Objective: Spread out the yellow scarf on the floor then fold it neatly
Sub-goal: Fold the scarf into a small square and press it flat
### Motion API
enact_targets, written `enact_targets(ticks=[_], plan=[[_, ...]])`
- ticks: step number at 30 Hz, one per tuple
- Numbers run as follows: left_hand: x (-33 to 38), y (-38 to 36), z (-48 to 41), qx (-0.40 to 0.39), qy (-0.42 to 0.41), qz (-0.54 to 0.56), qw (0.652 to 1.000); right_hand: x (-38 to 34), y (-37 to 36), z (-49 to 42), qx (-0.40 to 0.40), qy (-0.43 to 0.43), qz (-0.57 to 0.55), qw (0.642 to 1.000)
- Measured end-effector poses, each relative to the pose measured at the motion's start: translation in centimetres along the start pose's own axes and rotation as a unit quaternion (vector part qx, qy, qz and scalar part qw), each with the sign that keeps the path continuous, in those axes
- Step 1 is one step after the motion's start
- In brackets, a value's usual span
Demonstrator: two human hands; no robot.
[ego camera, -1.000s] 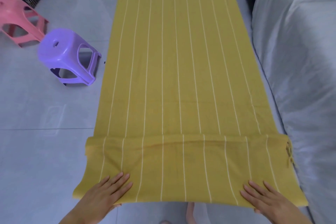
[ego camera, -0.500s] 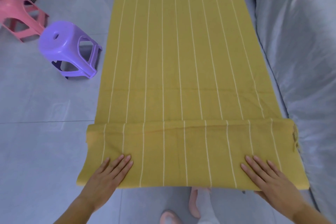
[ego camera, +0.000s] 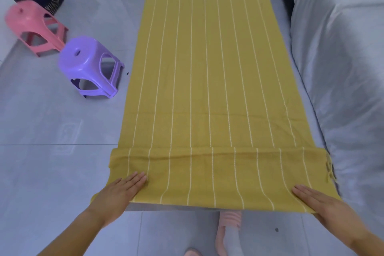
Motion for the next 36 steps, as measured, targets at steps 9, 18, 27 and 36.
enact_targets(ticks=[9, 18, 27, 36], plan=[[-3.1, 11.5, -3.5, 0.017, 0.036, -0.013, 0.999, 1.4, 11.8, -3.9, 0.056, -0.028, 0.050, 0.997], [-7.4, 17.8, -13.0, -0.026, 0.119, 0.026, 0.992, 5.8, 18.8, -14.0, 0.128, -0.019, 0.156, 0.979], [-10.7, 16.8, -18.6, -0.096, 0.174, -0.033, 0.979, 10.6, 16.8, -22.1, -0.006, -0.080, 0.226, 0.971], [-10.4, 14.5, -22.9, -0.049, 0.258, 0.085, 0.961, 10.2, 13.9, -26.0, -0.045, -0.160, 0.181, 0.969]])
Point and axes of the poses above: each hand's wrist, its own z-axis away from the middle knuckle, its own y-axis out of the back of the hand, x = y × z, the point moved 4 cm from there along -z, towards the middle knuckle, and after that the axes turned 10 degrees about z, right-handed, at the moved point
